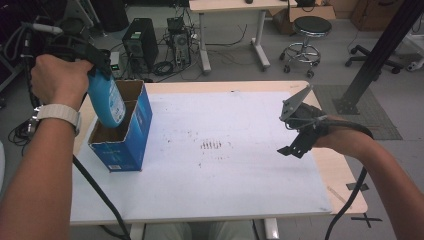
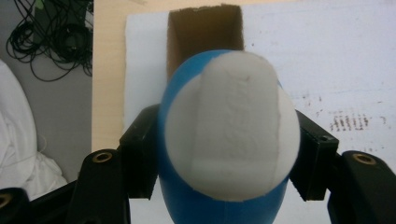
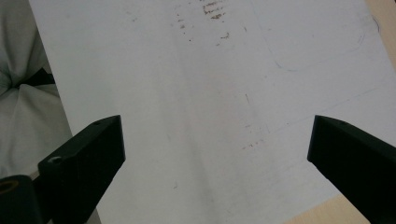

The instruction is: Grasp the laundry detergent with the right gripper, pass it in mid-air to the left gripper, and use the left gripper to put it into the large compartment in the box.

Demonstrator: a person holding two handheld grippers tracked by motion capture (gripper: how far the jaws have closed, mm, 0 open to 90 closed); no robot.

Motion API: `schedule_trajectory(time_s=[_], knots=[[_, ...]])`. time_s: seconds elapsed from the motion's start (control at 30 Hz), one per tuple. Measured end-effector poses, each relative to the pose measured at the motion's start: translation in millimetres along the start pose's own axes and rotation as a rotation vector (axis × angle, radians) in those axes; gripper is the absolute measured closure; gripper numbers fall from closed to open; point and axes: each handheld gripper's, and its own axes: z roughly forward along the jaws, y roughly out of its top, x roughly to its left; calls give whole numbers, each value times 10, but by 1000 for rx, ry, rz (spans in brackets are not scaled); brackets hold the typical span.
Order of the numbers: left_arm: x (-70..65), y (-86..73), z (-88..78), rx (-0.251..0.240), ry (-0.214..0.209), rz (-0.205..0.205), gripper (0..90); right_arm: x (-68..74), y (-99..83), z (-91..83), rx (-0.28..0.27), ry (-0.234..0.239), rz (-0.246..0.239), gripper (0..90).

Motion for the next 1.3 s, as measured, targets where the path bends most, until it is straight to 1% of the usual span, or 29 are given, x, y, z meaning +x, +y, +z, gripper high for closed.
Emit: schedule_trajectory(time_s=[0.17, 0.33, 0.57, 0.77, 0.87, 1.03, 1.17, 1.3], knots=[[29, -53, 125, 4, -3, -3, 381, 2, 16, 12, 0, 3, -1, 39], [27, -99, 265, 10, -1, 4, 382, 5, 25, 22, 1, 4, 1, 39], [17, -176, 507, 16, -5, 15, 382, 9, 18, 40, 5, 4, 3, 39], [14, -248, 705, 23, -10, 13, 382, -1, -8, 52, 6, 4, 11, 39], [8, -285, 802, 25, -9, 22, 382, 0, -10, 59, 6, 5, 12, 39], [23, -351, 961, 29, -12, 25, 382, -2, -16, 76, 9, 6, 15, 39], [44, -408, 1099, 41, -15, 38, 382, 2, -20, 74, 3, 8, 17, 40], [34, -459, 1221, 48, -13, 45, 382, -4, -30, 84, 11, 10, 22, 40]])
